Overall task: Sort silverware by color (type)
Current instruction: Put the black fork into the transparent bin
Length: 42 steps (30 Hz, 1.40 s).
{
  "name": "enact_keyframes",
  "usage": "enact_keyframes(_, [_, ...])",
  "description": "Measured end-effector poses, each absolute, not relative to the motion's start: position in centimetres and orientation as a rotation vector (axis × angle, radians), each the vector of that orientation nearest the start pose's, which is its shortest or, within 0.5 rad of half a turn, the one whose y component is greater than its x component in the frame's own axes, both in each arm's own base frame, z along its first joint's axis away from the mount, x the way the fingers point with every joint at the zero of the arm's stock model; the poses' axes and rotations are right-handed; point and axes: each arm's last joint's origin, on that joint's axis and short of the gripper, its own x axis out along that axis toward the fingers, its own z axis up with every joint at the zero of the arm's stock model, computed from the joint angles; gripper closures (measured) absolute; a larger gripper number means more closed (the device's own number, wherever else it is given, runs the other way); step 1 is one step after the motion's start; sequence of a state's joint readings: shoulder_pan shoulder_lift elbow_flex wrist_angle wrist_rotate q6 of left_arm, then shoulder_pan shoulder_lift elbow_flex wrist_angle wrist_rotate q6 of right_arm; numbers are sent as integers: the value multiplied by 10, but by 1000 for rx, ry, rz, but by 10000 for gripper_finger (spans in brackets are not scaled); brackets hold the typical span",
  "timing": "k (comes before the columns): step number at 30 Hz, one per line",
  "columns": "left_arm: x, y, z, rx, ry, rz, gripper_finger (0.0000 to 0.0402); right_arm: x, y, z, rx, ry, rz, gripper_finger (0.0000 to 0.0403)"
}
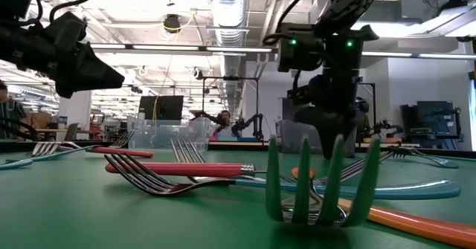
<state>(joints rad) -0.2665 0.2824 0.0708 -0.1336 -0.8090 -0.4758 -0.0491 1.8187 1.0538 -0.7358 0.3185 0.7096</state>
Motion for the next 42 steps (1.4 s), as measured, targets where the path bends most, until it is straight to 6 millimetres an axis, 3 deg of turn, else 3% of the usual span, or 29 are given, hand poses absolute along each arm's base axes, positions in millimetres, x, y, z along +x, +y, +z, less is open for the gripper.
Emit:
enact_keyframes(7, [104,-8,154,-324,168,557,288,313,-22,139,345,1313,-682,390])
enact_keyframes(12, [105,-8,155,-332,152,549,288,315,-16,151,359,1260,-592,390])
enact_keyframes(20, [117,-12,162,-312,108,478,287,327,5,206,325,885,-423,396])
enact_keyframes(25, [128,-16,157,-306,141,467,277,329,24,221,255,745,-435,395])
enact_keyframes(30, [137,-18,151,-310,165,473,254,308,13,215,349,852,-675,360])
enact_keyframes(36, [141,-19,143,-305,200,520,233,278,-13,201,428,1073,-978,274])
enact_keyframes(42, [142,-19,139,-296,223,535,231,270,-31,172,575,1124,-980,190])
